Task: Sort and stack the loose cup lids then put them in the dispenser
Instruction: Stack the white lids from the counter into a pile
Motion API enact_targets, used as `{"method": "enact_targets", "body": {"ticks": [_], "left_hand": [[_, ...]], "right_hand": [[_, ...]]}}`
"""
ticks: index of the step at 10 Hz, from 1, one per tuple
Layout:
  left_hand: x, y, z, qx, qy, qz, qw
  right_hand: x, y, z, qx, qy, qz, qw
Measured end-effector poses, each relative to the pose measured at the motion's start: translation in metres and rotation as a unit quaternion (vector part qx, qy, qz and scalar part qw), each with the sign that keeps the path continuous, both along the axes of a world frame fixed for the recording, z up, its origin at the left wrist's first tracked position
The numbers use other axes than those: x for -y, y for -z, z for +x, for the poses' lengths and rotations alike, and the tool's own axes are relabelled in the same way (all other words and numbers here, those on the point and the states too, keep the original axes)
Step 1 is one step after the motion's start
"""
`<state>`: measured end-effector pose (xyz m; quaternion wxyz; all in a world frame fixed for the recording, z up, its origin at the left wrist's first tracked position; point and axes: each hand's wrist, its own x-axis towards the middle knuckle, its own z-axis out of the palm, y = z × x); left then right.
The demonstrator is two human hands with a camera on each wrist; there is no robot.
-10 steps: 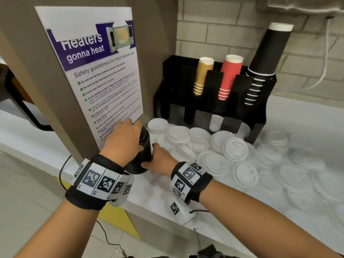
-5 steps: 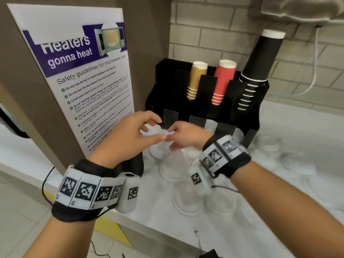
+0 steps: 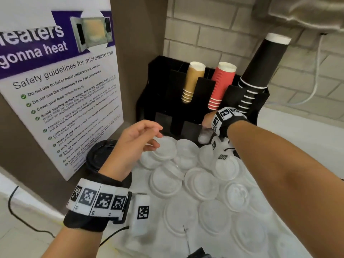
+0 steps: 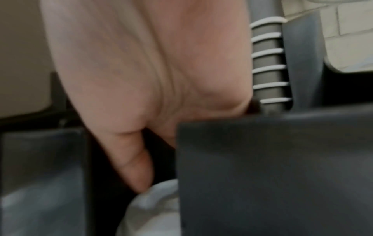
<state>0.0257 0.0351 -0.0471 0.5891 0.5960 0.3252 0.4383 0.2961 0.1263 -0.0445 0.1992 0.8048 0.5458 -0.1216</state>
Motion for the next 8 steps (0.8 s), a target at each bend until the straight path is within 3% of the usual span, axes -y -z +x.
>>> {"method": "enact_targets", "body": {"ticks": [2, 4, 5, 6, 8], "left_hand": [[-0.009, 0.002, 0.007, 0.011, -0.004, -0.018, 1.0], [-0.012, 0.0, 0.014, 0.006, 0.001, -0.013, 1.0], [-0.01, -0.001, 0.014, 0.008, 0.005, -0.013, 1.0], [-0.009, 0.0, 0.013, 0.01, 0.003, -0.011, 1.0], [-0.004, 0.003, 0.009, 0.01, 0.008, -0.013, 1.0]], "right_hand": [[-0.016, 0.025, 0.019, 0.021, -0.055, -0.014, 0.998], [-0.011, 0.021, 0.02, 0.046, -0.065, -0.033, 0.996], [-0.009, 0.029, 0.027, 0.098, -0.1, -0.042, 0.989], [0.0, 0.025, 0.024, -0.023, -0.021, 0.054, 0.998], [0.003, 0.03, 0.025, -0.083, -0.005, 0.11, 0.99]]}}
